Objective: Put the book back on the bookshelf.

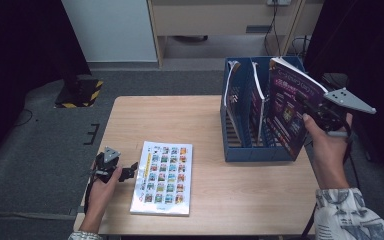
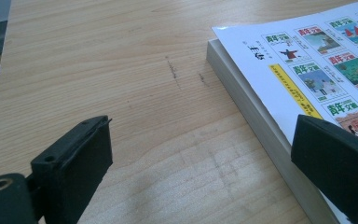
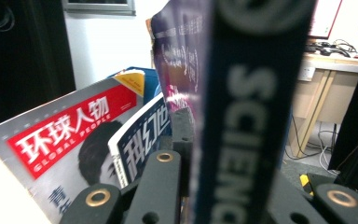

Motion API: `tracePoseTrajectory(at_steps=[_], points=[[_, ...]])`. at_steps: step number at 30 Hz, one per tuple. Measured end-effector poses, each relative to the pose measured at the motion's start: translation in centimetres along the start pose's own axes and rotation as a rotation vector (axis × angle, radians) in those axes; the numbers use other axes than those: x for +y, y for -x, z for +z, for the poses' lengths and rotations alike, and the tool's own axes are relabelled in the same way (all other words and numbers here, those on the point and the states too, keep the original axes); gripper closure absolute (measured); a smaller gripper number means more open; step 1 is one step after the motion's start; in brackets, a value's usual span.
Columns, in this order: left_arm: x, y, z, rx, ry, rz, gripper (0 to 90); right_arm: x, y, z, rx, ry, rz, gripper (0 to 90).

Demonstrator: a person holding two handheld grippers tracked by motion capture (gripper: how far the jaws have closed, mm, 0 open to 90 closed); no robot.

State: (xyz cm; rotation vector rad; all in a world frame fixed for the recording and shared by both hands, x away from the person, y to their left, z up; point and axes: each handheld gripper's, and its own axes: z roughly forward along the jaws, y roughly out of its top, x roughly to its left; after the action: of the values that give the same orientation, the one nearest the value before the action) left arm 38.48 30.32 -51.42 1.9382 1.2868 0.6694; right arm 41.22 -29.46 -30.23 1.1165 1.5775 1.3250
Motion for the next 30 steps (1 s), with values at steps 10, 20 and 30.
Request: tracePoseTrajectory(at_steps=[10,20,30], points=[[0.0,0.0,0.0,0.003,0.001,0.002,4.9,-0.5,-0.2,3.6,-0.037,0.013,0.037,84.2],[0.0,0.0,0.0,0.003,0.003,0.003,4.9,-1.4,-0.1,6.4,-0.066,0.018,0.059,84.2],[0.0,0.0,0.0,0.002,0.005,0.005,4.9,-2.1,-0.5,8.2,-0.077,0.016,0.067,84.2]])
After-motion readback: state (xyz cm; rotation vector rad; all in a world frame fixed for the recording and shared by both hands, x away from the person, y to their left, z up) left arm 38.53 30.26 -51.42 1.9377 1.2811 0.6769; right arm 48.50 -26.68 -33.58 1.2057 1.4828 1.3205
